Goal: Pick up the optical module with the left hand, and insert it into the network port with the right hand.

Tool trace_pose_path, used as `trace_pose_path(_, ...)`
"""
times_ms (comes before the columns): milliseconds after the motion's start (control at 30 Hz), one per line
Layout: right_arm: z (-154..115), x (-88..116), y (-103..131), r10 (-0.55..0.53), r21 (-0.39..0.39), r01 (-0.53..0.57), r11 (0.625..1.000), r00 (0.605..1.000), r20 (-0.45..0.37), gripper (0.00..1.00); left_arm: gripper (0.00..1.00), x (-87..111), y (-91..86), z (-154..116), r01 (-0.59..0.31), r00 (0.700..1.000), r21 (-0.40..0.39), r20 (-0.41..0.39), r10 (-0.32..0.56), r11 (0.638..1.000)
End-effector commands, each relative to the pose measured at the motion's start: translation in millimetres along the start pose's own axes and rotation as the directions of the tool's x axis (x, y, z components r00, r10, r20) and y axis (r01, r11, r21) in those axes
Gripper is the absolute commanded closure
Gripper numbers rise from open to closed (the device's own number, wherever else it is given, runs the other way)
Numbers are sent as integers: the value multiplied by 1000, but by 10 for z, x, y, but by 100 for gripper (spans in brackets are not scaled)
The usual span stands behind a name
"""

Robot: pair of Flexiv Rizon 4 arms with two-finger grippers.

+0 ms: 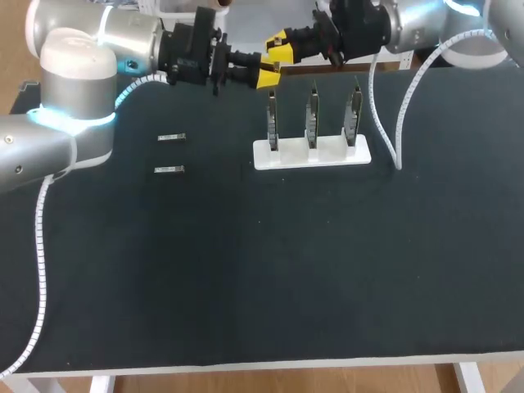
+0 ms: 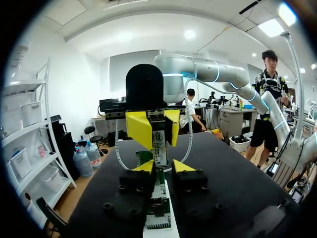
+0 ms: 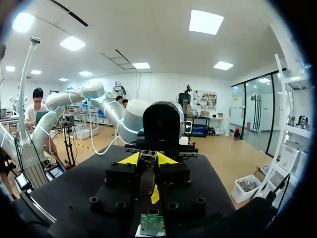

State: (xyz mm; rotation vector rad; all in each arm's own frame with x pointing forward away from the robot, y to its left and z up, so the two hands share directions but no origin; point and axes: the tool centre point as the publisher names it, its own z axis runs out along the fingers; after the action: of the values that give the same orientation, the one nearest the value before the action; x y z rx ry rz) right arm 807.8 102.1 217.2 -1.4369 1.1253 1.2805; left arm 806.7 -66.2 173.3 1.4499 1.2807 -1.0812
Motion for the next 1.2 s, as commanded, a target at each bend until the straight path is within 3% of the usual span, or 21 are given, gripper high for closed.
trace_pose_path(33,8,3,16,-1,7,1,1000,1000,-2,100,0,-11,-50,4,-3,1000,-7,0,3,1000)
trace_pose_path(533,8,3,16,-1,7,1,1000,1000,-2,100,0,-11,-50,4,-3,1000,-7,0,3,1000)
trace_pose_path(633,8,3,16,-1,7,1,1000,1000,-2,100,0,-45,-34,-44,-11,995,-13,-101,9,1000)
trace_pose_path(800,8,3,16,-1,7,1,1000,1000,-2,100,0,-65,-26,-115,-16,983,-26,-183,11,1000)
trace_pose_path(1200,8,3,16,-1,7,1,1000,1000,-2,100,0,60,-126,-296,12,970,-58,-242,-26,998)
